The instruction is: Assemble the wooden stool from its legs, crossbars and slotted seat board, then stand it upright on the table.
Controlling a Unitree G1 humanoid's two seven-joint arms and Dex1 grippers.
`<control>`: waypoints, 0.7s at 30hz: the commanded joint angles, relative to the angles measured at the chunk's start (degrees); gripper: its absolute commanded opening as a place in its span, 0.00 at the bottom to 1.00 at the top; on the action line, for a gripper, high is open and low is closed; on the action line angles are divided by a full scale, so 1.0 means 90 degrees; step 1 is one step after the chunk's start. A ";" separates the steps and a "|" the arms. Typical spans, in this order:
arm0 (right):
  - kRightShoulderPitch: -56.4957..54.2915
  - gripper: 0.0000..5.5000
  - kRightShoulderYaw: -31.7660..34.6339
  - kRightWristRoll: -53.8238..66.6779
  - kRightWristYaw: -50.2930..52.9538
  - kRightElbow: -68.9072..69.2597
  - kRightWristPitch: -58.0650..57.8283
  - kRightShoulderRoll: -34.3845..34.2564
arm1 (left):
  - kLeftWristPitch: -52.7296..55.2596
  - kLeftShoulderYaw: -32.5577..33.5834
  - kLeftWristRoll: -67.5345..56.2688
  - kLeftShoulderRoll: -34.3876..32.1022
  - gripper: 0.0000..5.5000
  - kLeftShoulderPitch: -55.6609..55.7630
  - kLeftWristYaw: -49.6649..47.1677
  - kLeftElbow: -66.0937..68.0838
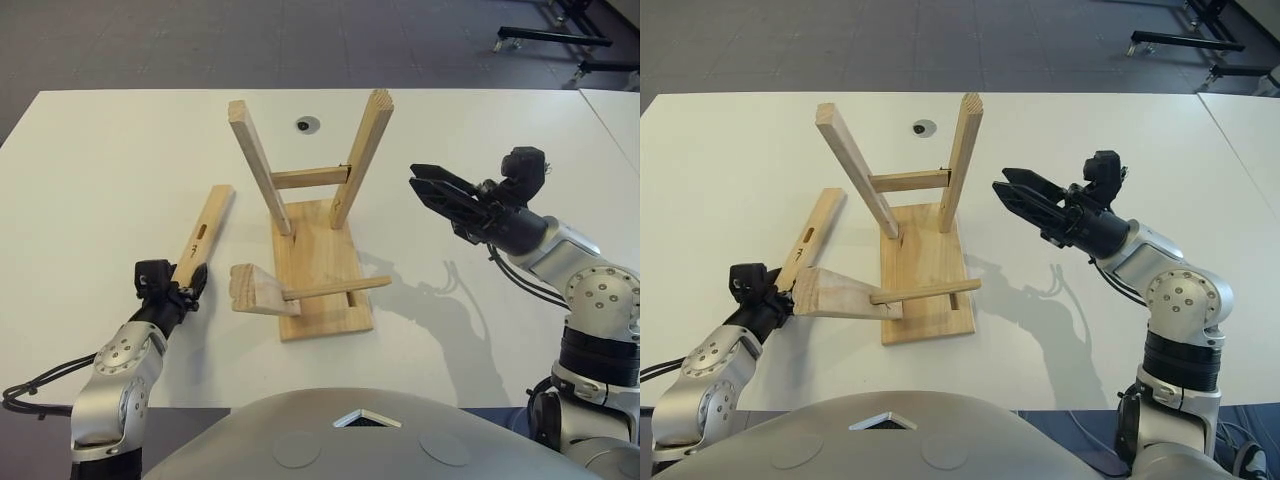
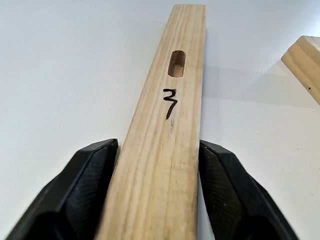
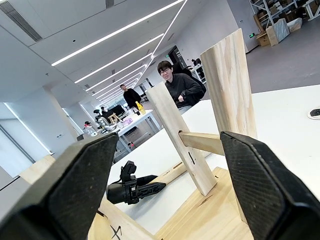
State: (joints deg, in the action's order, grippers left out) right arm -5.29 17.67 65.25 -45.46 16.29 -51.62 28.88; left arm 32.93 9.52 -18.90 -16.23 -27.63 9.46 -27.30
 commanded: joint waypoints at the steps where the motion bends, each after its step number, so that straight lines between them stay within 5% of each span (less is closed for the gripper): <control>1: -0.0008 0.68 -0.0074 -0.0093 0.0055 0.0052 0.0179 -0.0048 | 0.0028 -0.0077 0.0083 -0.0086 0.39 0.0092 0.0217 0.0407; 15: -0.0140 0.68 0.0014 -0.0028 0.0314 0.0005 0.1009 -0.0574 | -0.1034 0.1214 -0.0423 -0.0566 0.37 0.2065 0.0777 0.1045; 21: -0.0977 0.68 -0.0005 0.0482 0.0675 0.0102 0.1244 -0.1042 | -0.0383 0.1794 -0.2216 -0.1233 0.37 0.3769 0.1311 0.0208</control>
State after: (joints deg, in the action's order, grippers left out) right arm -10.83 18.03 68.48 -40.86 16.21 -41.60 20.86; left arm 26.63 25.24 -32.93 -25.32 2.23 19.24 -22.10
